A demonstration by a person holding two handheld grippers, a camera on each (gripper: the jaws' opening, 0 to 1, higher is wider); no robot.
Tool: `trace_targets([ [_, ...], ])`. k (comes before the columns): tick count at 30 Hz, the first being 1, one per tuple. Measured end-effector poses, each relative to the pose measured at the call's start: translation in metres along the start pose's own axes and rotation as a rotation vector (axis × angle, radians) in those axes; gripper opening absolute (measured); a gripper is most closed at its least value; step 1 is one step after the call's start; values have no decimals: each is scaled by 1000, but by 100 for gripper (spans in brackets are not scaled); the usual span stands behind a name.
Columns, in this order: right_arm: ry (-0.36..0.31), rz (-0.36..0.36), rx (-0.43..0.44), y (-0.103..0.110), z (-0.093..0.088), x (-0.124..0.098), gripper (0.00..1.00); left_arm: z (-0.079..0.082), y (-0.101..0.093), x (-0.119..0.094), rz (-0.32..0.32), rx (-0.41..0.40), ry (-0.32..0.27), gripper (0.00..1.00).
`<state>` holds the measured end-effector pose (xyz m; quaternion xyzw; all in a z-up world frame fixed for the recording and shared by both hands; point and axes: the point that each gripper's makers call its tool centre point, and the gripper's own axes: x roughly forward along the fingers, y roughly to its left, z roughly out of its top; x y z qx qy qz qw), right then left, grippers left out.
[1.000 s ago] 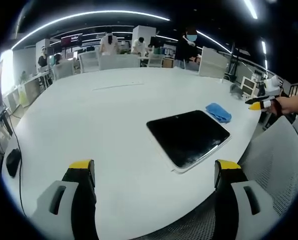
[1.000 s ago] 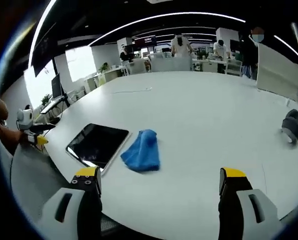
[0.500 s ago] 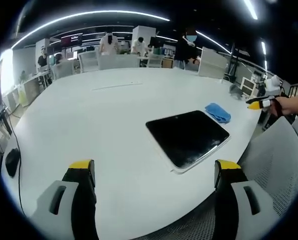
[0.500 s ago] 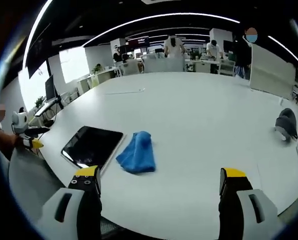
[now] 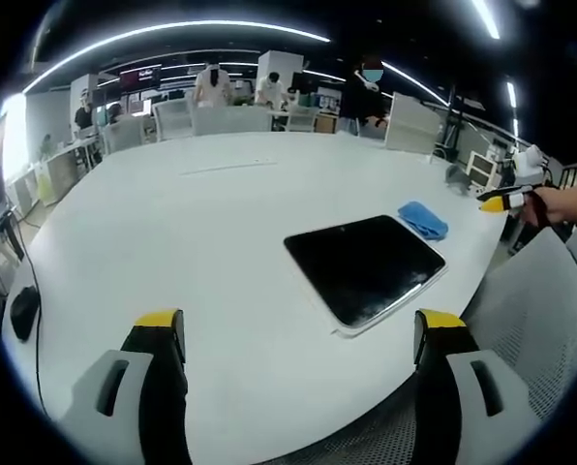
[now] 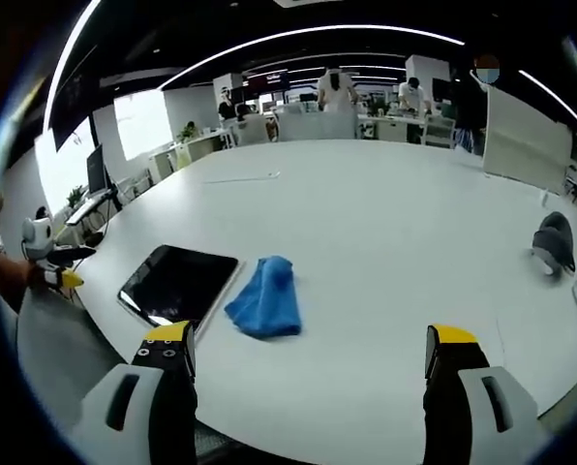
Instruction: Wipe the mirror surface with the cleaning cloth until all visible marks leave the cleaned area.
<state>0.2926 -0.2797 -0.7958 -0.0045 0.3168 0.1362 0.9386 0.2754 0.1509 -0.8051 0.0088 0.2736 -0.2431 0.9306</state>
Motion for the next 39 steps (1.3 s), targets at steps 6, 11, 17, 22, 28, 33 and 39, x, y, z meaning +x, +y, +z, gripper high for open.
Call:
trace_targets([
  [6, 4, -6, -5, -1, -3, -1, 98, 0, 0, 0, 0, -13, -3, 99],
  [11, 10, -3, -17, 1, -3, -1, 98, 0, 0, 0, 3, -22, -4, 99],
  [17, 50, 14, -19, 4, 4, 1, 98, 0, 0, 0, 2, -18, 0, 99],
  [22, 130, 18, -78, 6, 14, 6, 98, -2, -2, 1, -2, -10, 10, 98],
  [28, 196, 37, -57, 8, 37, 18, 98, -3, -2, 1, -2, -8, 16, 98],
  [33, 200, 54, -36, 12, 59, 34, 98, -3, -1, 1, 2, -11, 15, 98],
  [39, 201, 65, -56, 19, 72, 52, 98, -4, 0, 1, 4, -12, 18, 98],
])
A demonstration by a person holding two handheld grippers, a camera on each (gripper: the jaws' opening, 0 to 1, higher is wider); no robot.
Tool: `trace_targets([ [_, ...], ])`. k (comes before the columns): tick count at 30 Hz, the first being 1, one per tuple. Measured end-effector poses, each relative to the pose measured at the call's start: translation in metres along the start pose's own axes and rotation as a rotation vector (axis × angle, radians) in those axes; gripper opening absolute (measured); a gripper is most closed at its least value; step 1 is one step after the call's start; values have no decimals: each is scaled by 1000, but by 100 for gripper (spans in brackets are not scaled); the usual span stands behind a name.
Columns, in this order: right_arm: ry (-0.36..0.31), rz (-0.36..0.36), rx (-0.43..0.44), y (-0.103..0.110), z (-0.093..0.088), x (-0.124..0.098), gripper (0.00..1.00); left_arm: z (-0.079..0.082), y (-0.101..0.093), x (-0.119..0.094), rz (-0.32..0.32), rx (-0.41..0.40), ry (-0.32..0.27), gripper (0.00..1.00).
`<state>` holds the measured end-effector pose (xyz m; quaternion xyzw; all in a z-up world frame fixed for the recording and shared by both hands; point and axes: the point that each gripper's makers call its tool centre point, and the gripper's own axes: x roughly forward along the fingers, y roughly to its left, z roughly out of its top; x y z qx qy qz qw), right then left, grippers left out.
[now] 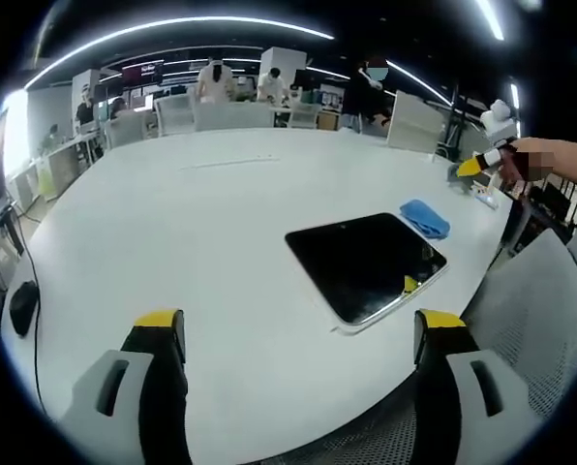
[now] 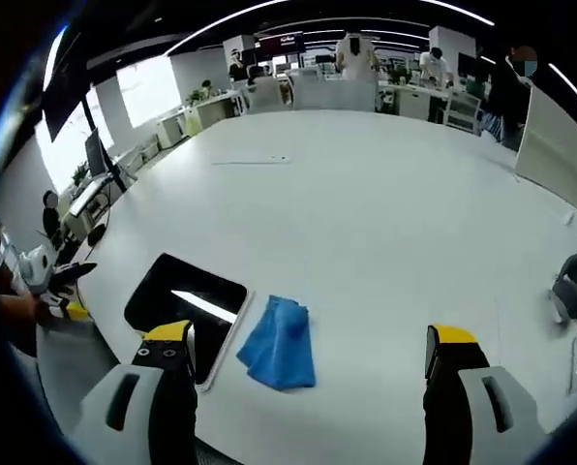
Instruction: Wipe the mirror surface with the cleaning cloth until all visible marks leave the cleaned area.
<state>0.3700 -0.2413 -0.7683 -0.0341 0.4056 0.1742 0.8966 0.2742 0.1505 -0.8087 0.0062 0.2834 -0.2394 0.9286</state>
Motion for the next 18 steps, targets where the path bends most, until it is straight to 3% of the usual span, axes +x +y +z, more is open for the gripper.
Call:
trace_targets([
  [11, 47, 6, -25, 6, -9, 24, 91, -1, 0, 1, -2, 0, 5, 97],
  [18, 97, 14, -23, 13, -37, 49, 85, -3, 1, 1, -1, -10, 11, 97],
])
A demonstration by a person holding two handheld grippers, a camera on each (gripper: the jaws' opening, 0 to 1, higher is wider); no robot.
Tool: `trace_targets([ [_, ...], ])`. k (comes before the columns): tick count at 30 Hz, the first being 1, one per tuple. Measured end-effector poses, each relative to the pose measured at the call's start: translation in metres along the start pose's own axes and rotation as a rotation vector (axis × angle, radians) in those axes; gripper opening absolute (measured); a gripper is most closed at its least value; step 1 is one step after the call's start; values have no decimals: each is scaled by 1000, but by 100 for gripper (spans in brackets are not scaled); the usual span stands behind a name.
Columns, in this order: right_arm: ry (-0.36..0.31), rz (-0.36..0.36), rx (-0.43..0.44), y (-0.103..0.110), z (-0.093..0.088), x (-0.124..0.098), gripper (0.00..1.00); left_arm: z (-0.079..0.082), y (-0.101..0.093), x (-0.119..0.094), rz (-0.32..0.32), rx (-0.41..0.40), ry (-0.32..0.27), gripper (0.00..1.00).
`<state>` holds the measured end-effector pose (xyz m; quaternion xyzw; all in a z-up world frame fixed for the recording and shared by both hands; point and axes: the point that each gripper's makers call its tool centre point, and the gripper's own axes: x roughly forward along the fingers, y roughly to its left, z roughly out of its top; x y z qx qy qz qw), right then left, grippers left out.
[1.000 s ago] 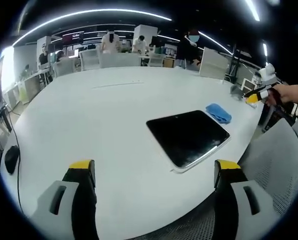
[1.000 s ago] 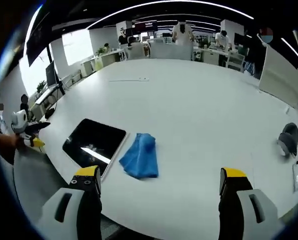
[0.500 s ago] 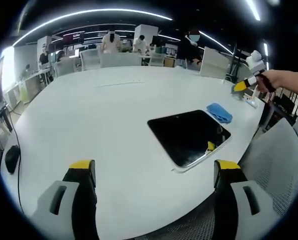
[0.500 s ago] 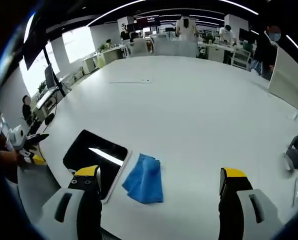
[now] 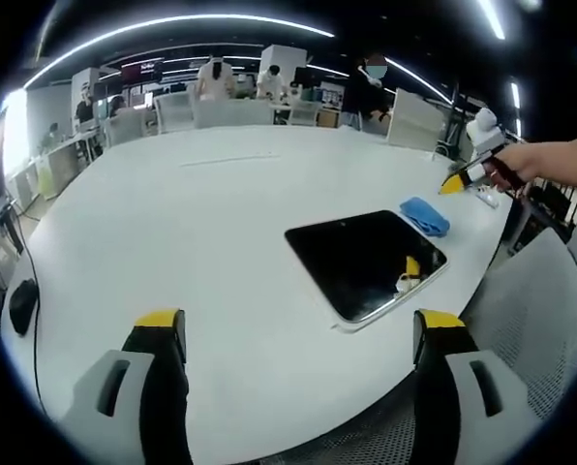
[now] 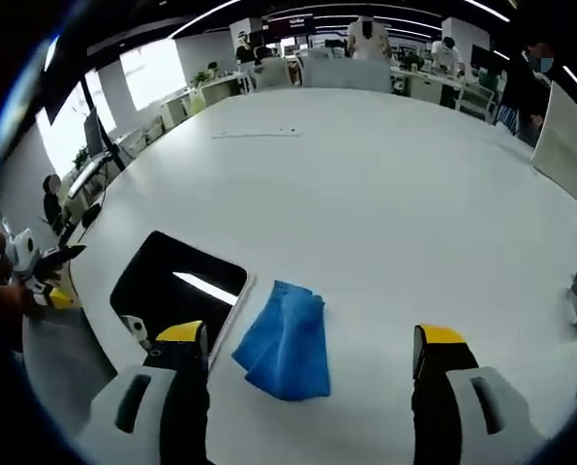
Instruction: Wipe the mirror surface with the cleaning cloth until all visible marks leave the cleaned area.
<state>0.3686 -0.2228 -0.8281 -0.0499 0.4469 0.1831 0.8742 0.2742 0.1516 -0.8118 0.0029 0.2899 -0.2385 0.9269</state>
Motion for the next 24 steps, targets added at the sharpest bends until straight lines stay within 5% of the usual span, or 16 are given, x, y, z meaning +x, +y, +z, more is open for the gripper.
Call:
trace_targets([
  [4, -4, -22, 9, 0, -6, 17, 75, -1, -1, 0, -5, 2, 9, 96],
  [16, -52, -67, 3, 9, -10, 26, 19, -3, -3, 1, -14, 15, 25, 95],
  [24, -26, -46, -1, 19, -12, 37, 16, -1, -1, 0, -6, 14, 16, 94],
])
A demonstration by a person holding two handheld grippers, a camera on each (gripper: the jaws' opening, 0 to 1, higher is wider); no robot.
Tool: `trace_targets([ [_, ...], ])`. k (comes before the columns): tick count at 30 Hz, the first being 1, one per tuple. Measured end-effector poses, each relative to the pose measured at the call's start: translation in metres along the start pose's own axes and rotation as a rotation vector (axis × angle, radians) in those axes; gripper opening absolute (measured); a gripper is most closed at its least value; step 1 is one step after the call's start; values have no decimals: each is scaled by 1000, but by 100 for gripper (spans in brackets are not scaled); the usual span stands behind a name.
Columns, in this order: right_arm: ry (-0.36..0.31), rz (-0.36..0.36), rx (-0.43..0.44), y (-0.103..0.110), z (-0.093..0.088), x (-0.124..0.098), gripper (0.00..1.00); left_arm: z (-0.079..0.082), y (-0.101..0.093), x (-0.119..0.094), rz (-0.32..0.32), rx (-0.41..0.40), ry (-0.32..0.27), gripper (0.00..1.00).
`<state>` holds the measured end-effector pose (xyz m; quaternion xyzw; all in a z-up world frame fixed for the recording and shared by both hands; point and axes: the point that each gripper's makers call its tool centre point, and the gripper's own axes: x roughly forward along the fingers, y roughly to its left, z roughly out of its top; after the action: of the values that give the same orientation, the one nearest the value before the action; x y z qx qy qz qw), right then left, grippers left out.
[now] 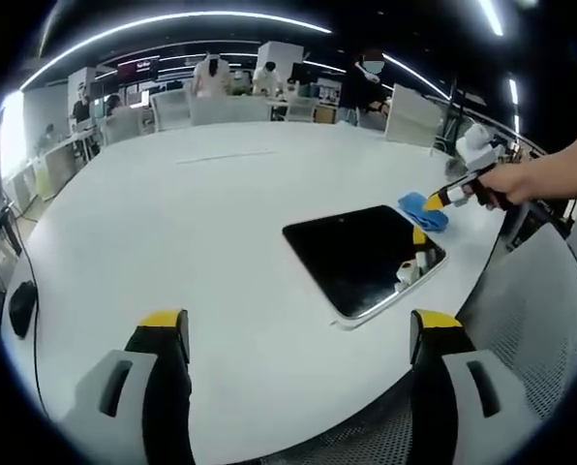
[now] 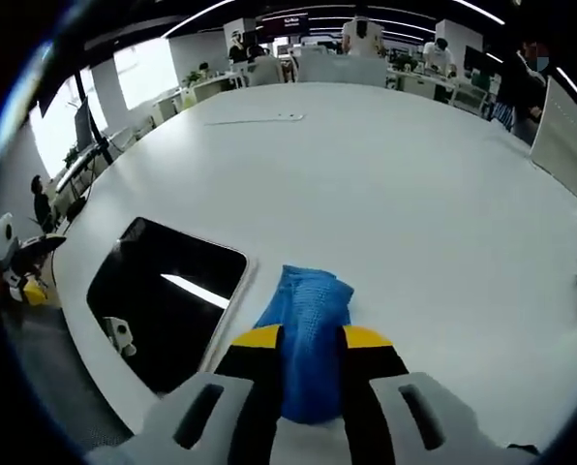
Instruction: Wipe the mirror surface with the cleaning cloth until all visible marks leave the cleaned area.
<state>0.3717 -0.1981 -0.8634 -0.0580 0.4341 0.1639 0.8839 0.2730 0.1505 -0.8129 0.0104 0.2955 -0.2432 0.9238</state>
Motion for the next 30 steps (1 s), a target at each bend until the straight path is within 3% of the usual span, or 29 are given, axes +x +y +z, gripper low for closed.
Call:
trace_targets([
  [2, 36, -5, -15, 3, -6, 1, 11, 0, 1, 0, 5, -5, -1, 94],
  [5, 32, -15, -7, 3, -9, 3, 3, 0, 2, -1, 14, -5, 5, 95],
  [12, 25, -23, -4, -1, -10, 4, 1, -7, 7, -3, 41, -4, 60, 97],
  [14, -11, 14, 23, 5, -3, 2, 0, -19, 9, -2, 58, 9, 130, 97],
  [19, -58, 28, 44, 9, 18, -10, 0, -11, 5, 0, 23, 1, 60, 97],
  [22, -90, 90, 107, 23, 38, -16, 0, 3, 0, -1, -9, -34, -22, 98],
  [30, -104, 186, 160, 54, 69, -14, 0, 1, 2, -2, 12, 11, 8, 99],
])
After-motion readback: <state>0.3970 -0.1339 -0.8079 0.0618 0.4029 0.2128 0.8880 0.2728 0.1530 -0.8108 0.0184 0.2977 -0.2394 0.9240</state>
